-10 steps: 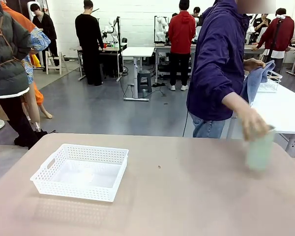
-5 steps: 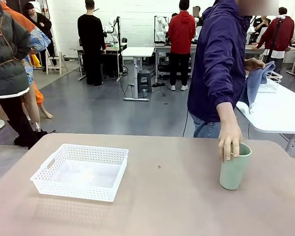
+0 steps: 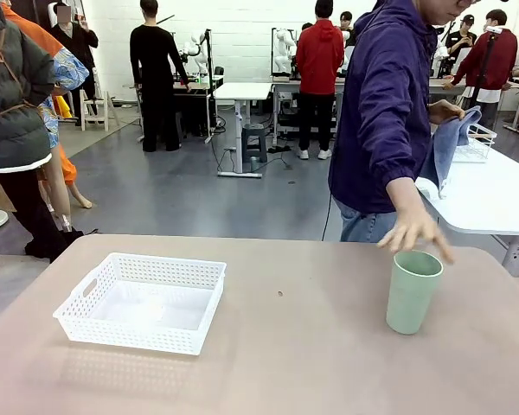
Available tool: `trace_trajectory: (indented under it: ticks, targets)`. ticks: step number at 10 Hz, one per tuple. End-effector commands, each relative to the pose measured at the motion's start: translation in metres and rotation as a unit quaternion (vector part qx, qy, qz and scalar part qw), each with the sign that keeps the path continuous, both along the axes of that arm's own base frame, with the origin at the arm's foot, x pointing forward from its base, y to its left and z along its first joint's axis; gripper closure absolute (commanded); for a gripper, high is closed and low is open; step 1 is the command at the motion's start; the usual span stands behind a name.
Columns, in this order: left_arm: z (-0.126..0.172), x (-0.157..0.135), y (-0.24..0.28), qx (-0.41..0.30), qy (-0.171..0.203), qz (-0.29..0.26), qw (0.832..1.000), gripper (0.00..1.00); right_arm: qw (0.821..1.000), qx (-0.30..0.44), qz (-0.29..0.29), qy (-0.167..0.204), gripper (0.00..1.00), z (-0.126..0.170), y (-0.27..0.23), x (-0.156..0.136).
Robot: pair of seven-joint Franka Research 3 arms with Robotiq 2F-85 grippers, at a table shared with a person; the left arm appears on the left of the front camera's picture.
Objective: Clean and organize the cups into the basket.
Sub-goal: Pick up the Organizing basket and move it to the center of the table, then pick up the Reusable plastic cup from the right side of the table and place it inside the Organizing basket.
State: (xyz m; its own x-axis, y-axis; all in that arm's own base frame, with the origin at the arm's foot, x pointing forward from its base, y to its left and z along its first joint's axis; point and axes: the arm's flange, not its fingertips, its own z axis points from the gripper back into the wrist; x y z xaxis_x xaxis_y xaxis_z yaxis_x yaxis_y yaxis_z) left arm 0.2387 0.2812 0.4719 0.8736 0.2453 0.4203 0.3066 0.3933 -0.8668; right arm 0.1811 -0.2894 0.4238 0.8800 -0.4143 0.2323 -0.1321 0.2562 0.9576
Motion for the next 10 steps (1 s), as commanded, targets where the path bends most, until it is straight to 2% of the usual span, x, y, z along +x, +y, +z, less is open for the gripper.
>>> trace_trajectory:
  ticks: [1,3,4,5,6,7,8,9,10]
  targets:
    - [0.0,0.0,0.002,-0.004,-0.01,-0.002,1.0,0.0,1.0,0.003,0.003,-0.002,0.0,-0.001,0.0,0.001]
    - [0.0,0.0,0.0,0.0,0.0,0.0,1.0,0.0,1.0,0.0,0.0,0.0,0.0,0.0,0.0,0.0]
    - [0.011,-0.001,-0.007,0.053,-0.033,-0.023,0.998,0.0,0.991,-0.062,0.072,-0.096,0.0,0.003,0.013,-0.005]
    - [0.034,-0.001,-0.024,0.083,-0.015,-0.069,0.994,0.0,0.976,-0.083,0.114,-0.163,0.0,0.009,0.04,0.002]
    - [0.054,-0.002,-0.047,0.134,-0.017,-0.106,0.985,0.0,0.956,-0.116,0.137,-0.233,0.0,0.01,0.067,0.011]
    - [0.07,-0.004,-0.072,0.214,-0.021,-0.138,0.967,0.0,0.929,-0.16,0.166,-0.29,0.0,0.007,0.091,0.021]
    - [0.083,-0.002,-0.097,0.291,-0.022,-0.159,0.943,0.0,0.903,-0.189,0.202,-0.329,0.0,0.001,0.11,0.031]
    - [0.093,0.005,-0.123,0.356,0.003,-0.175,0.918,0.0,0.881,-0.215,0.229,-0.352,0.0,-0.01,0.127,0.043]
    - [0.096,0.012,-0.146,0.383,0.022,-0.183,0.905,0.0,0.866,-0.25,0.226,-0.37,0.0,-0.023,0.137,0.053]
